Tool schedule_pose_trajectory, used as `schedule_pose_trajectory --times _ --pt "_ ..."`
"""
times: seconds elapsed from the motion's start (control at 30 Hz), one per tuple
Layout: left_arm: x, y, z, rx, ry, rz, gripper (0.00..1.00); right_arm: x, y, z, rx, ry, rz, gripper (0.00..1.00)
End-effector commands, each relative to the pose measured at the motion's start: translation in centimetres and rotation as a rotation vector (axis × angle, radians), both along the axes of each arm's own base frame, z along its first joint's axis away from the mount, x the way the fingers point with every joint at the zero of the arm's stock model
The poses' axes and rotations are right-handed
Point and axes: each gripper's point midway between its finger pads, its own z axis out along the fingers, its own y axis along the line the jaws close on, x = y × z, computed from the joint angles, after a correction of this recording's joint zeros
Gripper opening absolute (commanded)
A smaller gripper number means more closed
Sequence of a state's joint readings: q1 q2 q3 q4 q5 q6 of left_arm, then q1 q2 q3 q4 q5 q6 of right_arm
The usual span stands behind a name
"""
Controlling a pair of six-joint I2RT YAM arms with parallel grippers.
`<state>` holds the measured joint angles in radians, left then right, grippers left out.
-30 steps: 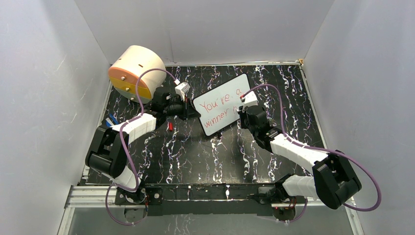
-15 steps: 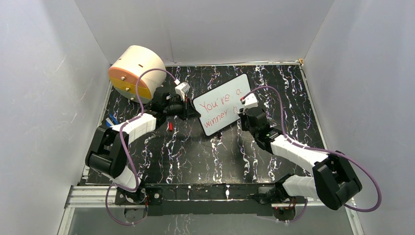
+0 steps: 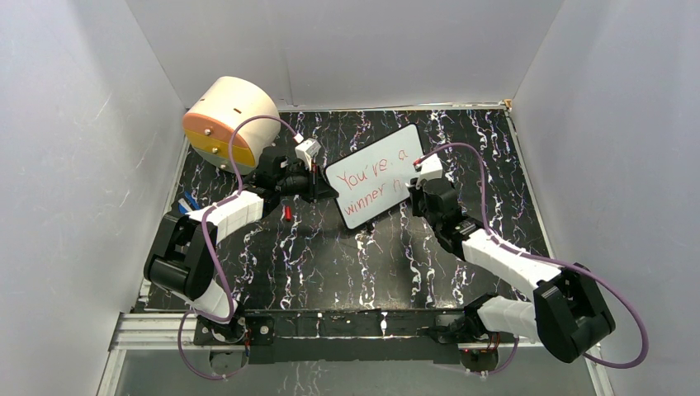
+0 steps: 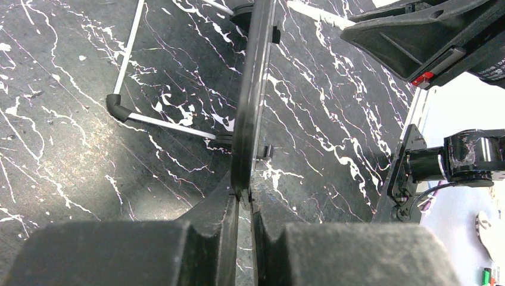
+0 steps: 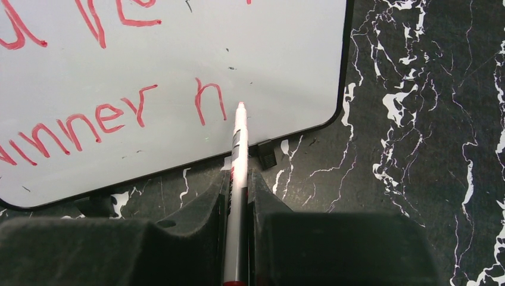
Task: Write a sentence on the whiteboard
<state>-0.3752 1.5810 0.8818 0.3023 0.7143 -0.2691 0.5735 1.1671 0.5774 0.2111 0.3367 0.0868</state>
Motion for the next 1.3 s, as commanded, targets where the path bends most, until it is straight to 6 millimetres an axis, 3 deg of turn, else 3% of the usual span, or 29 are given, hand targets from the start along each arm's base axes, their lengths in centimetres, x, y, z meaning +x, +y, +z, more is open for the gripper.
schedule_pose_trajectory --times 0.0,0.8,1.27 --pt "0.2 0.2 0.9 0.021 -0.036 0.005 0.0 1.6 0.7 2.6 0.064 -0.079 -0.003 0.0" --pt "0.2 0.1 1.0 0.018 -0.036 0.001 0.0 3.1 1.6 4.0 0.11 -0.115 0.013 0.0" --pt "0.2 0.1 1.1 0.017 -0.035 0.002 0.0 1.7 1.9 1.1 0.104 -0.019 0.052 0.0"
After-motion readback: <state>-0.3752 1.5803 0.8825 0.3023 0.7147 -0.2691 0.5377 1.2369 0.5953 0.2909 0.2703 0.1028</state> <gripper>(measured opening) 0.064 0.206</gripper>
